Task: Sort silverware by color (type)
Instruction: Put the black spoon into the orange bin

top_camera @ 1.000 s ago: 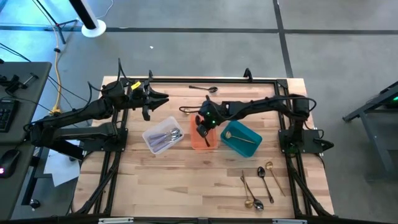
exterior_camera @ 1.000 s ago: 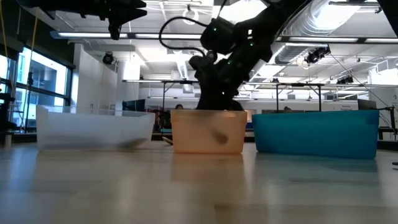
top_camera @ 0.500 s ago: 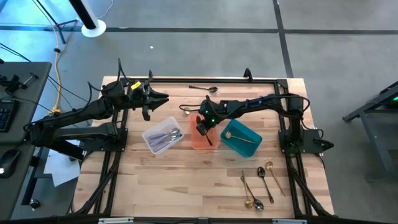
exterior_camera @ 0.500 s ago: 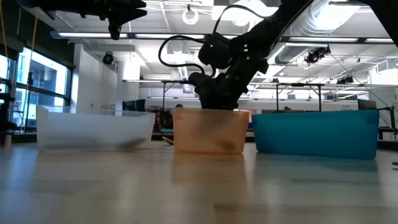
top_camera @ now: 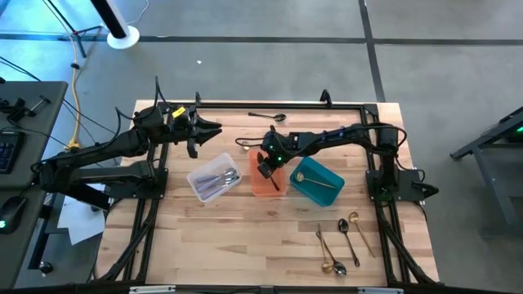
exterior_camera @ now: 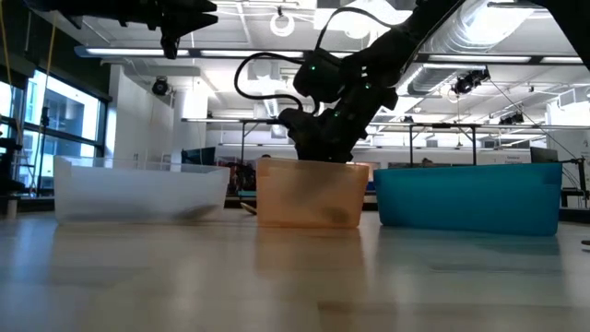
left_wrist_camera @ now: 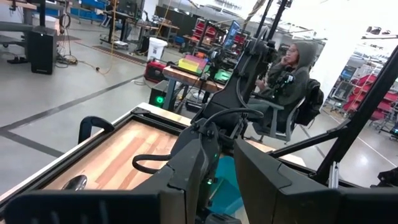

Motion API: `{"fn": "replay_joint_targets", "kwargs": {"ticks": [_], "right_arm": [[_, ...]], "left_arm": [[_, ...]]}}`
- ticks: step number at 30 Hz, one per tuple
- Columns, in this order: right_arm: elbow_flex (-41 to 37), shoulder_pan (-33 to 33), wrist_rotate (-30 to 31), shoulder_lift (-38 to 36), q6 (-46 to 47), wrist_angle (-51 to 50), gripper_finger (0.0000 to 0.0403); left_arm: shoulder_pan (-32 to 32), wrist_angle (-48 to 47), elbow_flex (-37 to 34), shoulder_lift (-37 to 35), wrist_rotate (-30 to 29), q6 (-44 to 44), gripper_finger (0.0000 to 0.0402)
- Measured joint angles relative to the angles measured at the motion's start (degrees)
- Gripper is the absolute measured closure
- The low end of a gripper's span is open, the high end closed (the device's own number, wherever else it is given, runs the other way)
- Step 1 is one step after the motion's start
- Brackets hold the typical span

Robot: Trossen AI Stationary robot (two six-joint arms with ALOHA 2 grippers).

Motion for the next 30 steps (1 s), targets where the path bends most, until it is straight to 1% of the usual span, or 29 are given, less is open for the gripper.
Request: {"fn": "replay_joint_targets", "kwargs": {"ticks": [8, 11, 14, 19, 22, 26, 30], "right_arm": [[-0.1, 0.0, 1.0, 0.1, 0.1, 0.5, 0.0402], [-0.1, 0.0, 1.3, 0.1, 0.1, 0.6, 0.0393], [-0.1, 0.0, 2.0, 0.1, 1.1, 0.6, 0.0365], [-0.2, 0.0, 2.3, 0.2, 1.7, 0.5, 0.0301], [-0.2, 0.0, 2.1, 0.0, 1.6, 0.5, 0.027], [-0.2, 0.0, 1.7, 0.0, 1.6, 0.5, 0.0245], [-0.2, 0.0, 1.3, -0.2, 1.6, 0.5, 0.0238]], "left_arm": [[0.0, 0.0, 0.0, 0.0, -0.1, 0.0, 0.0316], [0.0, 0.0, 0.0, 0.0, -0.1, 0.0, 0.0316], [0.0, 0.0, 0.0, 0.0, -0.1, 0.0, 0.0316], [0.0, 0.0, 0.0, 0.0, -0.1, 0.0, 0.0316], [0.0, 0.0, 0.0, 0.0, -0.1, 0.0, 0.0316], [0.0, 0.0, 0.0, 0.0, -0.1, 0.0, 0.0316], [0.0, 0.0, 0.0, 0.0, -0.1, 0.0, 0.0316]]}}
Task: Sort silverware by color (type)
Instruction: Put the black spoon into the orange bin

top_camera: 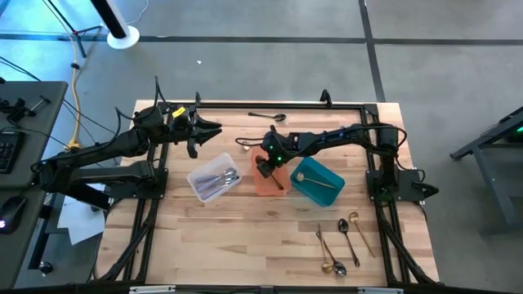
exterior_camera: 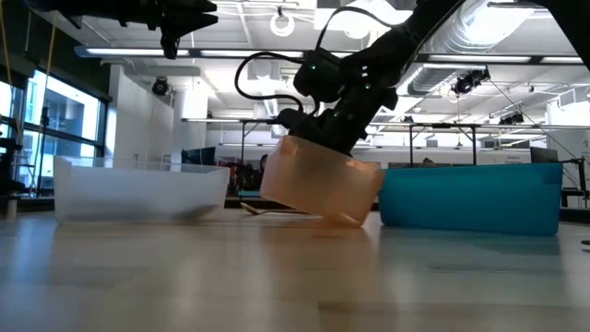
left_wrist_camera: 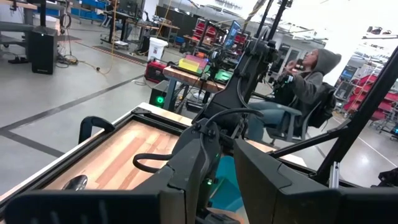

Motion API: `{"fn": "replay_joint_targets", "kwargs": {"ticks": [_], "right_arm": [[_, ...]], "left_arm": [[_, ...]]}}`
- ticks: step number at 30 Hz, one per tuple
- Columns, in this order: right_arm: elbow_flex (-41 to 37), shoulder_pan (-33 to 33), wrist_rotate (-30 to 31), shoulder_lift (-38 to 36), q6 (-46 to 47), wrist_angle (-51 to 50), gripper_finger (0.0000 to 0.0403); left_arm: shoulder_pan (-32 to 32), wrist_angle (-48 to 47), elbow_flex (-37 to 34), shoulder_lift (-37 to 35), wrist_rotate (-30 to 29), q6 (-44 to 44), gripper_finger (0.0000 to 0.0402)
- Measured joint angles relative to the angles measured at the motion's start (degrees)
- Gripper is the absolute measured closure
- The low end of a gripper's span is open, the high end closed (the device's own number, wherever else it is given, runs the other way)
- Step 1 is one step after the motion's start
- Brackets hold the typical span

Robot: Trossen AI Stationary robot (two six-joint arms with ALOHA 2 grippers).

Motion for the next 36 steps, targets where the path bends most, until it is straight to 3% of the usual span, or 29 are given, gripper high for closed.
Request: {"fn": "replay_joint_targets", "kwargs": {"ticks": [13, 23, 29, 36], "right_arm": [[5.0, 0.0, 0.7, -0.7, -1.7, -6.2, 0.0238], [11.8, -0.4, 0.8, -1.5, -11.8, -19.5, 0.0238], [12.2, -1.3, 1.9, -7.4, -18.0, -24.1, 0.0238], [10.1, -1.7, 8.0, -18.5, -25.5, -29.7, 0.0238]], "left_arm": [[0.0, -0.1, 0.0, 0.0, 0.0, 0.0, 0.0316], [0.0, 0.0, 0.0, 0.0, 0.0, -0.1, 0.0316], [0.0, 0.0, 0.0, 0.0, 0.0, -0.1, 0.0316], [0.0, 0.0, 0.0, 0.0, 0.0, 0.0, 0.0316]]}}
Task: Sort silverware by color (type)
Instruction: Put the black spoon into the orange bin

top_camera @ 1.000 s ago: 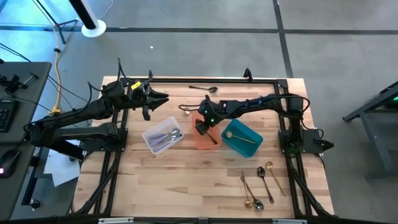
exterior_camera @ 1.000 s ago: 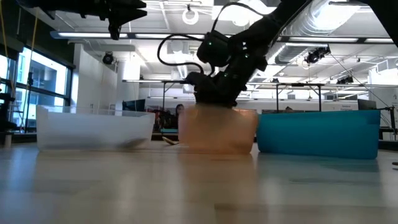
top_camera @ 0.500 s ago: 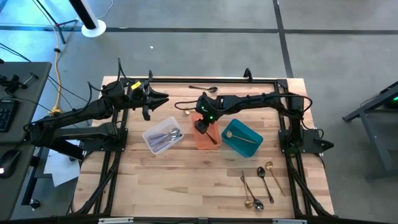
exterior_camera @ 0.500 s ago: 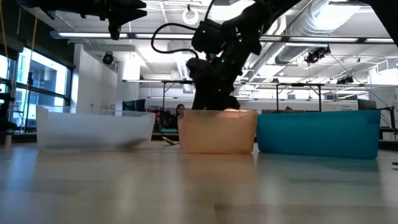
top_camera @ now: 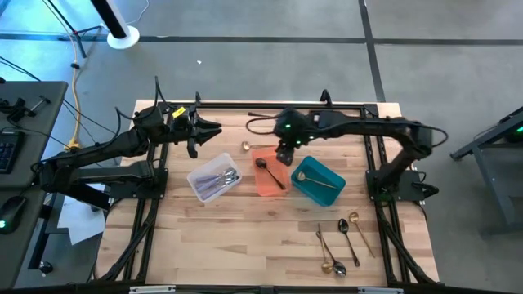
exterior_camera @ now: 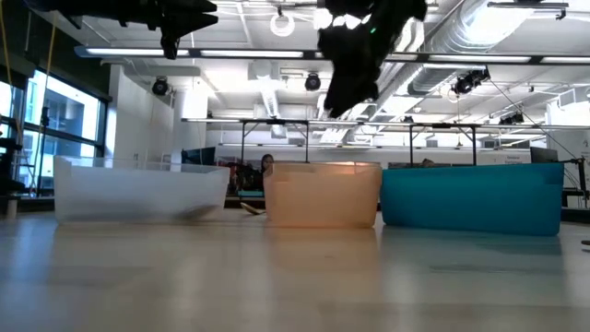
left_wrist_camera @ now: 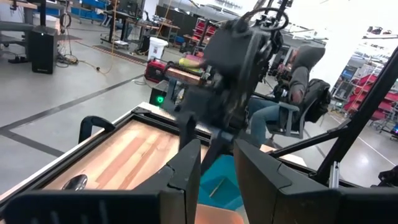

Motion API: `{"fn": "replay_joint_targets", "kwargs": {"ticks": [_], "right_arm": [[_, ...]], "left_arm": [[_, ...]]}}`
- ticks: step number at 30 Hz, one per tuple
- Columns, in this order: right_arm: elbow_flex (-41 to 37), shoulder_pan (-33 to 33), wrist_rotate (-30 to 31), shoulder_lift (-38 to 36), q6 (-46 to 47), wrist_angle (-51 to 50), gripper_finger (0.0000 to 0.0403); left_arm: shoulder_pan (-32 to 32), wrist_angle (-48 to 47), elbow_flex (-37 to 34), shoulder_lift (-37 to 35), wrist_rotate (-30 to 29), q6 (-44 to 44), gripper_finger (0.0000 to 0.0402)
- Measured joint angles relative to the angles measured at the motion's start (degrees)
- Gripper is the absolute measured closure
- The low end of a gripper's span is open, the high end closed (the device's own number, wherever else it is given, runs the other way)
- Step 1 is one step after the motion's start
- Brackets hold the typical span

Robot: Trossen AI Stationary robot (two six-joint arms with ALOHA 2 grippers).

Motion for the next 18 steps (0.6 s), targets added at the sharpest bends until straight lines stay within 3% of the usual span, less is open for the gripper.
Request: {"fn": "replay_joint_targets", "kwargs": {"ticks": [12, 18], "right_arm": [[-25.1, -0.1, -2.3, -27.8, 7.2, 22.8, 0.0238], [-32.7, -0.1, -2.9, -37.7, 11.4, 37.0, 0.0238]], "left_arm": [[0.0, 0.0, 0.0, 0.0, -0.2, 0.1, 0.0316], [0.0, 0.0, 0.0, 0.0, -0.4, 0.7, 0.0316]]}}
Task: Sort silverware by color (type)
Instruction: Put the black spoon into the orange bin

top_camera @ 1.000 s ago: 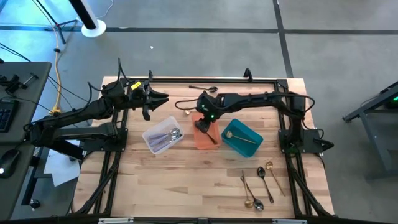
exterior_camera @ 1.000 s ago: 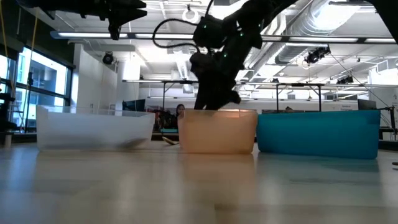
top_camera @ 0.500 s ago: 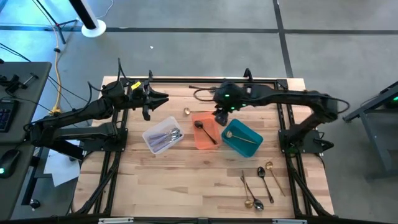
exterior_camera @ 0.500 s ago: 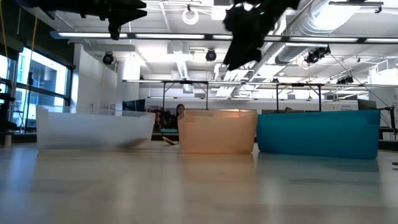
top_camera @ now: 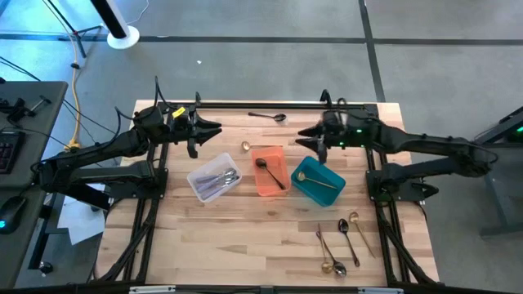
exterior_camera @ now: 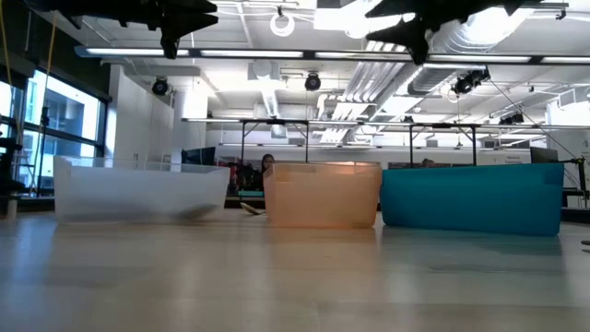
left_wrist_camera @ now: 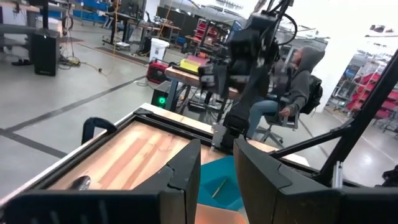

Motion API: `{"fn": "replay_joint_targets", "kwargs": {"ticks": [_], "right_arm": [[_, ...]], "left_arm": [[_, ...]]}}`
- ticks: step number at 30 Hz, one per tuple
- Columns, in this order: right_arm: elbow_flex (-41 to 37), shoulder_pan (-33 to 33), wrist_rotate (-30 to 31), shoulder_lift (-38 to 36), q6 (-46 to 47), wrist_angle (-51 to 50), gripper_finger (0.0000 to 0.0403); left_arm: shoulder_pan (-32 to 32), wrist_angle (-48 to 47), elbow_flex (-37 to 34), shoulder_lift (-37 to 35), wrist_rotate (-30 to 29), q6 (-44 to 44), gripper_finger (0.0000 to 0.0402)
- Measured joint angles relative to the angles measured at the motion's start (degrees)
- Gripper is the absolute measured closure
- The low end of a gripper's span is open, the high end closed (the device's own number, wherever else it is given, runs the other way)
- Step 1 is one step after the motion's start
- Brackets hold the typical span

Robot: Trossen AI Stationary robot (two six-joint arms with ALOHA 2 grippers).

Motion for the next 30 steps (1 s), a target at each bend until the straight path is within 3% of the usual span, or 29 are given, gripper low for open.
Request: {"fn": "replay_joint_targets", "kwargs": {"ticks": [5, 30], "right_arm": [[-2.2, 0.0, 2.8, -3.2, 2.8, 4.7, 0.0238], [-2.4, 0.2, 2.5, -2.8, 2.9, 4.6, 0.0238]], "left_arm": [[0.0, 0.3, 0.0, 0.0, -0.1, 2.3, 0.0316], [0.0, 3.1, 0.0, 0.0, -0.2, 7.6, 0.0316]]}}
